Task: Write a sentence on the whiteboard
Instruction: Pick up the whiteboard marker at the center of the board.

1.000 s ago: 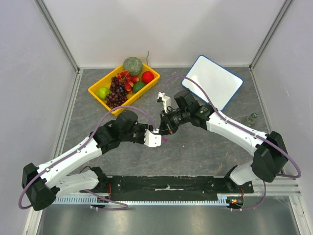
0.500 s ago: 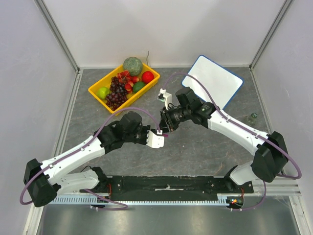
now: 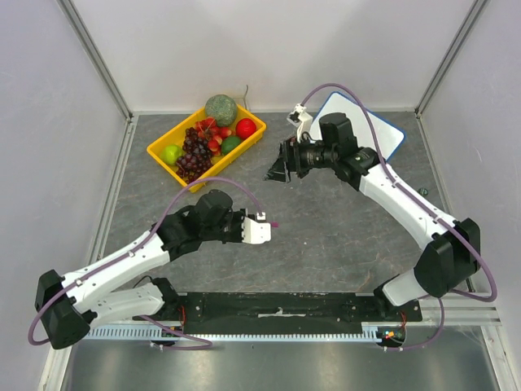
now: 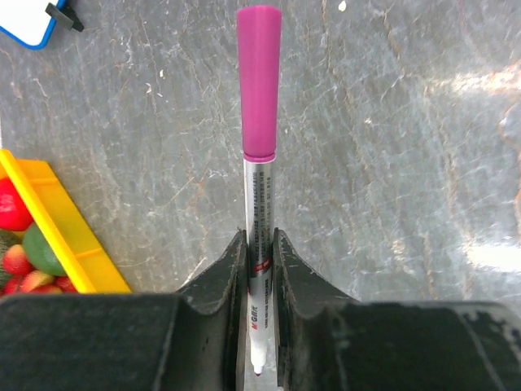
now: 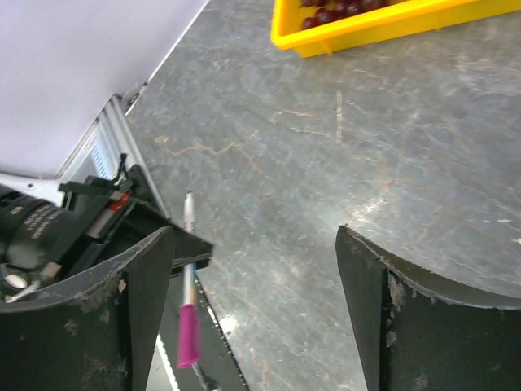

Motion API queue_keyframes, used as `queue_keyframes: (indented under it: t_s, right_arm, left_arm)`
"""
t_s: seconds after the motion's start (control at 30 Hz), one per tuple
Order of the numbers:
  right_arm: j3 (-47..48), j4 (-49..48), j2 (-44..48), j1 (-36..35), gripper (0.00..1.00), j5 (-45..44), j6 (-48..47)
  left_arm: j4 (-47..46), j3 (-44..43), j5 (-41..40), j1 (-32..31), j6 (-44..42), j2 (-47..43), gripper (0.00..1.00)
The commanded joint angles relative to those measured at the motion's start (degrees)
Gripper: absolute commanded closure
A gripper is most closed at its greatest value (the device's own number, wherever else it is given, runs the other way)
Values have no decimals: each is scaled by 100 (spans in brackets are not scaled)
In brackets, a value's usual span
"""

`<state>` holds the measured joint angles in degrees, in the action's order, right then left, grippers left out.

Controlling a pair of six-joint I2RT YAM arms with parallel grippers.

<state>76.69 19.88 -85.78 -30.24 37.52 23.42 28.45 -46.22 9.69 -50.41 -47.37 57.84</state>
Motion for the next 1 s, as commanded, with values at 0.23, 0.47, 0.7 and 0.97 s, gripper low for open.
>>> queue_keyframes:
  t_s: [0.23, 0.47, 0.7, 0.97]
  right_arm:
    - [-1366, -889, 1395, 1099, 2, -52, 84]
    - [-2227, -1819, 2240, 1169, 2, 677, 338]
    - [-2658, -3593, 2671, 1152, 3, 1714, 1417]
    - [-2492, -4484, 2426, 353, 14, 1487, 1877]
  left_arm:
    - [-1034, -229, 595, 5, 2898, -107, 98]
    - [-1227, -809, 1358, 233, 4076, 411, 98]
    - [-2534, -854, 3563, 1463, 6325, 623, 98]
    - [-3951, -942, 4602, 1877, 8006, 842, 98]
